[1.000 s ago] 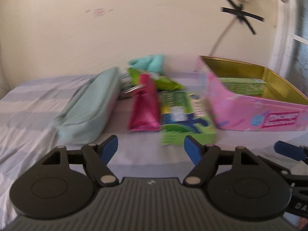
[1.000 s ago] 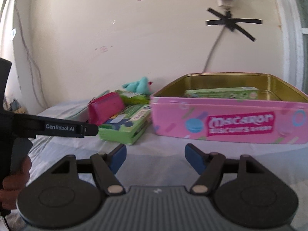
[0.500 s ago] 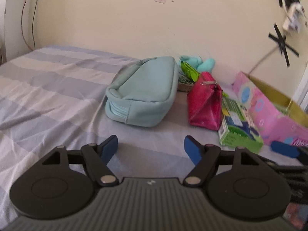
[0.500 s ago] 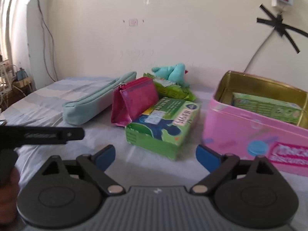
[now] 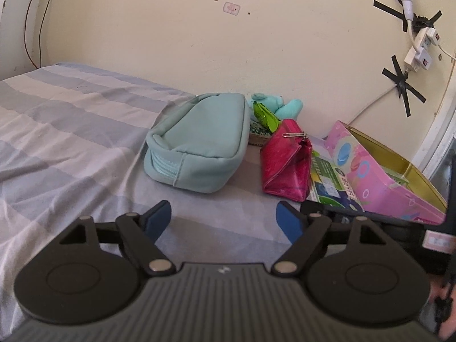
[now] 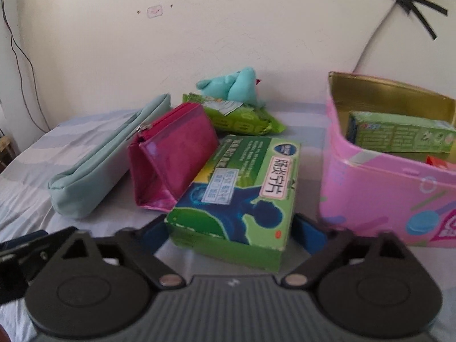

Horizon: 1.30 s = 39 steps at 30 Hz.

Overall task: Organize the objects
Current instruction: 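Move the right tool toward the green medicine box, then grasp the green medicine box with the left gripper and lift it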

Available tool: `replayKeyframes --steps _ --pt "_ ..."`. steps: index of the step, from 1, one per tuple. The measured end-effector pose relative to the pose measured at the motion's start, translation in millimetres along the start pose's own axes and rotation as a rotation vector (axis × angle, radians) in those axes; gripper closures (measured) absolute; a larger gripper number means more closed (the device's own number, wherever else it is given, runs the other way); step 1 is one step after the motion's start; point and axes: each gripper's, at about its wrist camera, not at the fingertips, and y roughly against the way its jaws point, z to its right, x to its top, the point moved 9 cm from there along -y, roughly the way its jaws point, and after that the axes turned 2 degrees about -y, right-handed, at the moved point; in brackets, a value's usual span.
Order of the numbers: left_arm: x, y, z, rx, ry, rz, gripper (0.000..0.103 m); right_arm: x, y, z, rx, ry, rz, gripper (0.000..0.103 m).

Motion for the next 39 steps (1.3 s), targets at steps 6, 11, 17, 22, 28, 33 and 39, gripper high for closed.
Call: replayKeyframes --steps 6,11,17,22,28,33,39 --pt "0 2 1 -0.005 -0.008 0.006 0.021 -34 46 -1 0.14 0.105 -0.024 0.012" --pt "-3 3 12 -0.093 -0.031 -0.016 0.019 -86 109 -2 0.343 0.374 -0.055 0.012" --pt "-8 13 38 -0.194 -0.101 -0.027 0.019 -88 130 54 0.127 0.336 0.037 0.0" --pt "-18 14 60 -0.275 -0.089 -0.095 0.019 -77 140 87 0.101 0.147 0.077 0.003" --pt "-21 18 78 -0.345 -0.096 -0.131 0.019 -82 149 67 0.16 0.172 0.082 0.008" --pt "-28 12 88 -0.376 -0.087 -0.188 0.019 -86 145 51 0.176 0.215 0.077 0.009" --pt "-38 5 115 -0.401 -0.148 -0.227 0.021 -90 131 45 0.182 0.241 0.037 0.024"
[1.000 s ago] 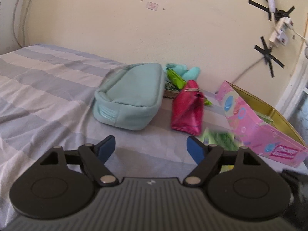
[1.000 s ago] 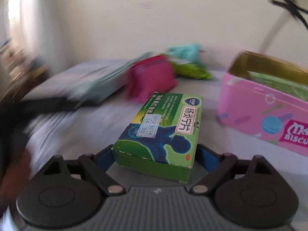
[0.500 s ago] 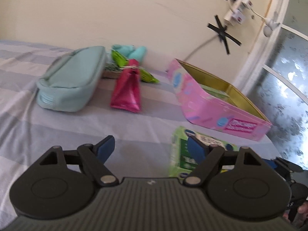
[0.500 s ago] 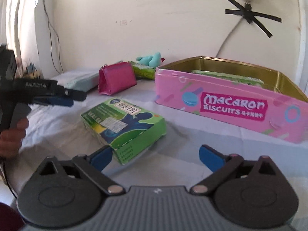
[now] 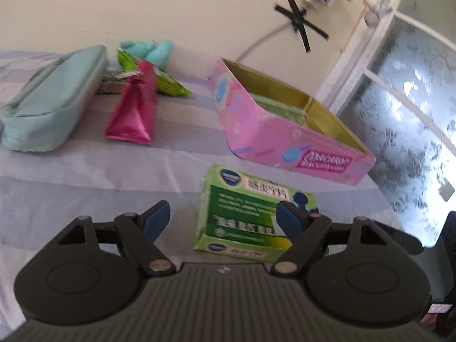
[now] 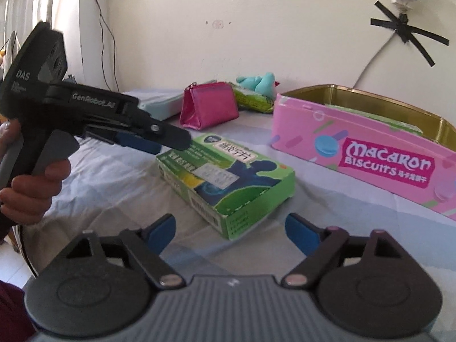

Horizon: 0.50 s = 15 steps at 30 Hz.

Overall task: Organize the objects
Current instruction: 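Grasp the green medicine box with the left gripper and lift it, then lower the medicine box into the pink tin and open the left gripper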

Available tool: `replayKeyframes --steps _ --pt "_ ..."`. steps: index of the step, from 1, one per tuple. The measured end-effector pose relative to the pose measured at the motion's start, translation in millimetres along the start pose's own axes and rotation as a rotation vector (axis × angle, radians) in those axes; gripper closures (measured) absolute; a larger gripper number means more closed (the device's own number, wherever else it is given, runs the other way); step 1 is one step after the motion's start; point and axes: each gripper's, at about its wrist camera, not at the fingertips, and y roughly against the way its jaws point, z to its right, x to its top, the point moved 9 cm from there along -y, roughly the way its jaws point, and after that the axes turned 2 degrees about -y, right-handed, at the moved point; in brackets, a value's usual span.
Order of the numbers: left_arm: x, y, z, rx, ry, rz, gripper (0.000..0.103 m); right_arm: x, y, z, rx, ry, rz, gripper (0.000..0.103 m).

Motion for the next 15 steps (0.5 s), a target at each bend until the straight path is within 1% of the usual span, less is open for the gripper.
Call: replayKeyframes --steps 1,2,3,4,6,10,12,15 --pt "-3 -7 2 -0.007 -0.011 -0.023 0.024 0 -3 -1 0.01 0.002 -0.008 0.029" --pt "-5 -12 4 -0.006 -0.022 -0.026 0.029 0 -6 -1 0.015 0.004 -0.017 0.039" --pt "-4 -13 8 0.002 -0.04 -0.018 0.034 1 -6 -1 0.006 0.01 -0.008 0.042" --pt "-4 -13 11 0.002 -0.043 -0.021 0.034 3 -7 0 -0.012 0.014 -0.005 0.043" --pt "2 -8 17 0.003 -0.057 0.0 0.036 7 -4 5 -0.037 0.006 0.024 0.049" --pt "29 10 33 -0.028 -0.079 0.081 0.036 30 21 18 -0.018 -0.039 0.145 0.05" --pt "46 17 44 -0.033 -0.101 0.127 0.036 44 31 24 -0.036 -0.034 0.204 0.05" --pt "73 22 65 -0.026 -0.169 0.202 0.036 64 42 34 -0.089 -0.011 0.284 0.049"
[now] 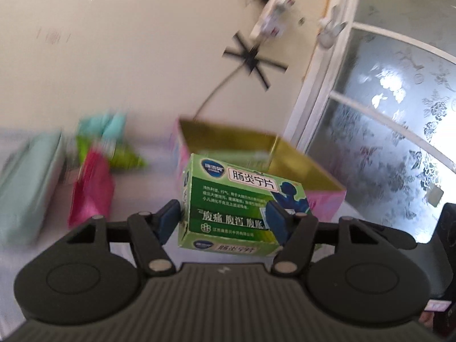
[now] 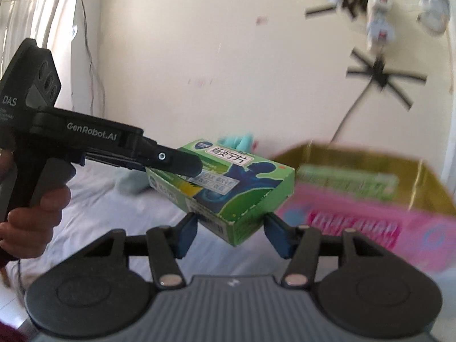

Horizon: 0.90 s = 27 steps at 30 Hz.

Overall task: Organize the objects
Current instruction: 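Lower the medicine box into the pink tin and open the left gripper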

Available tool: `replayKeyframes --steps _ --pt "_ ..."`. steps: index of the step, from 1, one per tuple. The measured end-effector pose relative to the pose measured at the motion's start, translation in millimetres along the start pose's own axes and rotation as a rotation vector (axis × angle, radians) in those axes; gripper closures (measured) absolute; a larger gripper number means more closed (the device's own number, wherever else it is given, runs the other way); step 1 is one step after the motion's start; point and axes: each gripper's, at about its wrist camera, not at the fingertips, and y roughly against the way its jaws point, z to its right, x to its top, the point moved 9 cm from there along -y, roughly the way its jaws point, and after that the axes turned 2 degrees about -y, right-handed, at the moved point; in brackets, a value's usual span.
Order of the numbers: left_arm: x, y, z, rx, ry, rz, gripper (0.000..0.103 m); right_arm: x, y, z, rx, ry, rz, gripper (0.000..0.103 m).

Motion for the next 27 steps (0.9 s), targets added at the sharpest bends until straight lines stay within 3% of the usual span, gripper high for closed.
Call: replayKeyframes --steps 6,12,15,18,27 --pt "40 -34 24 -0.002 -0.071 0.052 0.036 28 -11 38 -0.096 -0.004 0.083 0.049" --pt "52 -80 42 0.001 -0.134 0.055 0.035 28 -47 82 -0.169 -0.057 0.062 0.046" --pt "51 -109 38 0.005 -0.111 0.01 0.034 22 -68 100 -0.234 -0.064 0.036 0.042" --pt "43 -128 24 0.072 -0.08 -0.036 0.034 13 -76 110 -0.255 -0.1 0.031 0.04" --pt "27 -101 16 0.107 -0.068 -0.038 0.032 3 -49 121 -0.25 -0.208 0.082 0.035"
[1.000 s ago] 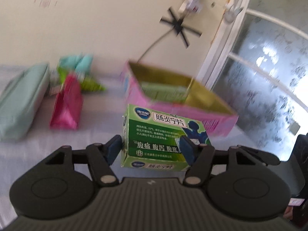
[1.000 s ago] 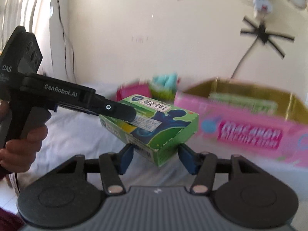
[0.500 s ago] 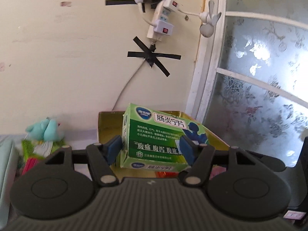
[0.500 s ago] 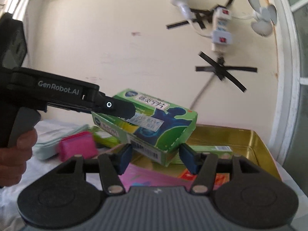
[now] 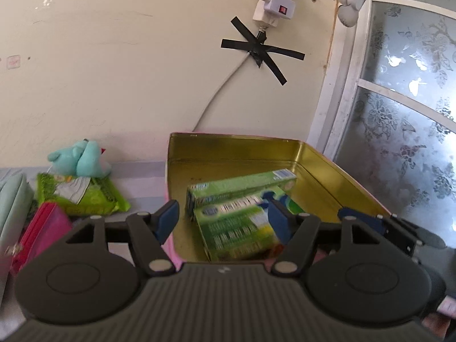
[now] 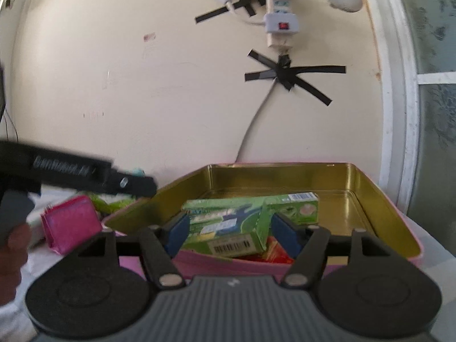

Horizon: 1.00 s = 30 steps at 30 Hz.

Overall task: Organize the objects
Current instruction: 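Lower the medicine box into the pink tin and open the left gripper, then move the right tool toward the pink zippered pouch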

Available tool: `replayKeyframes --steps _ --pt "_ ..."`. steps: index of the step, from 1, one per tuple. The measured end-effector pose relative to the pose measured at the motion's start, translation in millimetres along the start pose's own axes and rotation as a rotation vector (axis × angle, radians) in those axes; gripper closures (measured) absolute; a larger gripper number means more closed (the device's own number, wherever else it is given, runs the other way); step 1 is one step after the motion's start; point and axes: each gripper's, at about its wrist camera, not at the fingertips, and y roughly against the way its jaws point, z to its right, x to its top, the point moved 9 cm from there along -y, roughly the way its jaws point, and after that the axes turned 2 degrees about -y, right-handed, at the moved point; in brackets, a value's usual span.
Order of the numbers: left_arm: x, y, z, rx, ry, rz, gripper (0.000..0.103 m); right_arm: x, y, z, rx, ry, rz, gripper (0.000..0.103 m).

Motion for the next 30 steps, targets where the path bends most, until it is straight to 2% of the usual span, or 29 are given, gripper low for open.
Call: replayKeyframes --steps 6,11,20,28,30 --pt "-28 33 -6 0.022 -0.01 0.002 0.026 -10 27 -2 0.01 -0.11 0.018 0.032" --pt "-57 48 -33 0.085 0.011 -0.049 0.027 -31 31 -20 0.056 -0.14 -0.056 0.032" --pt "-92 75 -104 0.229 0.091 -0.093 0.026 -51 27 -75 0.153 -0.055 -0.16 0.032" --pt "-103 111 -187 0.432 0.194 -0.037 0.026 -57 -1 -148 0.262 0.082 -0.233 0.032" --pt "-108 115 -201 0.449 0.234 -0.024 0.026 -57 -16 -169 0.276 0.124 -0.243 0.035"
